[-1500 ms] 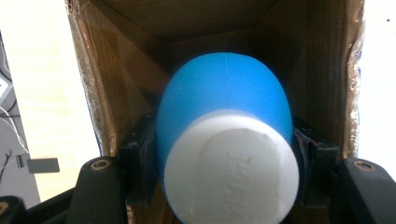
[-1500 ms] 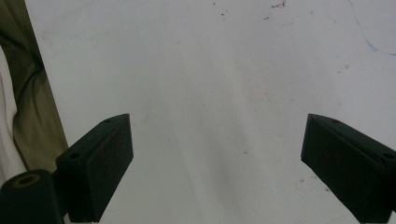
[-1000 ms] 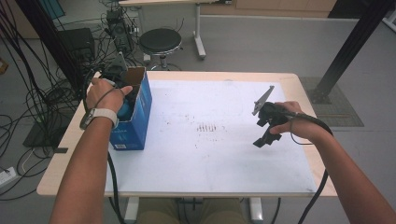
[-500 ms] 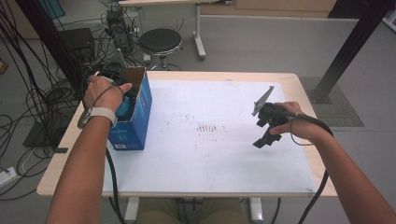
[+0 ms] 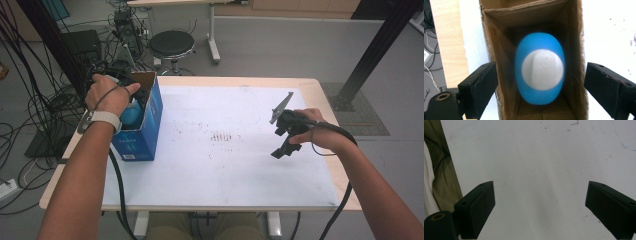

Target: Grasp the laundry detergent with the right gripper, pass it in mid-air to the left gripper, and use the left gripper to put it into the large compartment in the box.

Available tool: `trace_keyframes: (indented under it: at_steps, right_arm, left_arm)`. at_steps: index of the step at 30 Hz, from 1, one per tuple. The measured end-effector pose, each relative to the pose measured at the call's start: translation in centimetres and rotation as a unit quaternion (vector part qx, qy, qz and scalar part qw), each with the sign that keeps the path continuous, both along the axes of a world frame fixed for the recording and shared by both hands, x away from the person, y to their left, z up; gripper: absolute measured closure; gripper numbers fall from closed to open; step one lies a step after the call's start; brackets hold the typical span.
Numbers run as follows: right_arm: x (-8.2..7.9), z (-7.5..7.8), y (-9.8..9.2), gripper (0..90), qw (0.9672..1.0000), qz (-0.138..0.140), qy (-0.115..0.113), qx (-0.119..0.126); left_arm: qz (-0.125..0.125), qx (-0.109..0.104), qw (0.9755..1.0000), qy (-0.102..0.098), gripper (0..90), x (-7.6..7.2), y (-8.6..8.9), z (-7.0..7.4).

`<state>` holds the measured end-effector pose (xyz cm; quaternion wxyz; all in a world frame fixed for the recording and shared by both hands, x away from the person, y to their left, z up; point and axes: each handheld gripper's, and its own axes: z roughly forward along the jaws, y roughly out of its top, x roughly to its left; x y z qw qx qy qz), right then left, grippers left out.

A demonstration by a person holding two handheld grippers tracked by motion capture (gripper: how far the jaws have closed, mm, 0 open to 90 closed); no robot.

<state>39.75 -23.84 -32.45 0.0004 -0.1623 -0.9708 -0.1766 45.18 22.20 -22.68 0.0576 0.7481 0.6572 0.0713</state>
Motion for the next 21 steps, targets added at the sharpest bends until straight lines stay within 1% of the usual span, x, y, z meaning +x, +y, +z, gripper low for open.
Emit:
trace_keyframes:
  at_steps: [5, 6, 7, 10, 13, 15, 16, 18, 21]
  right_arm:
    - [0.0, 0.2, -0.1, 9.2, 1.0000, -0.002, -0.001, -0.003]
    - [-0.1, 0.3, -0.2, 9.2, 1.0000, -0.002, -0.001, -0.003]
    - [-0.1, 0.3, -0.2, 9.2, 1.0000, -0.003, -0.001, -0.003]
    - [-0.1, 0.3, -0.3, 9.2, 1.0000, -0.003, -0.001, -0.004]
    - [-0.2, 0.3, -0.4, 9.2, 1.0000, -0.003, 0.000, -0.003]
    - [-0.3, 0.3, -0.4, 9.2, 1.0000, -0.006, 0.002, -0.005]
    - [-0.3, 0.3, -0.4, 9.2, 1.0000, -0.005, 0.000, -0.005]
    - [-0.3, 0.3, -0.5, 9.2, 1.0000, -0.005, 0.000, -0.005]
    - [-0.3, 0.4, -0.5, 9.2, 1.0000, -0.008, 0.001, -0.005]
  left_arm:
    - [-0.015, 0.001, 0.9999, -0.007, 11.3, -0.2, -0.3, 1.4]
    - [-0.021, -0.004, 0.9998, -0.004, 10.5, -0.3, -0.4, 1.8]
    - [-0.020, -0.011, 0.9997, -0.003, 10.0, -0.3, -0.4, 2.1]
    - [-0.027, -0.020, 0.9994, -0.009, 9.2, -0.6, -0.3, 3.1]
    - [-0.039, -0.020, 0.9990, -0.011, 9.2, -0.9, -0.4, 4.0]
    - [-0.053, -0.023, 0.9982, -0.014, 9.2, -1.1, -0.6, 4.7]
    - [-0.055, -0.030, 0.9979, -0.016, 9.2, -1.2, -0.7, 5.0]
    - [-0.070, -0.032, 0.9968, -0.018, 9.2, -1.5, -1.0, 5.6]
    - [-0.081, -0.041, 0.9956, -0.025, 9.3, -1.8, -1.6, 6.3]
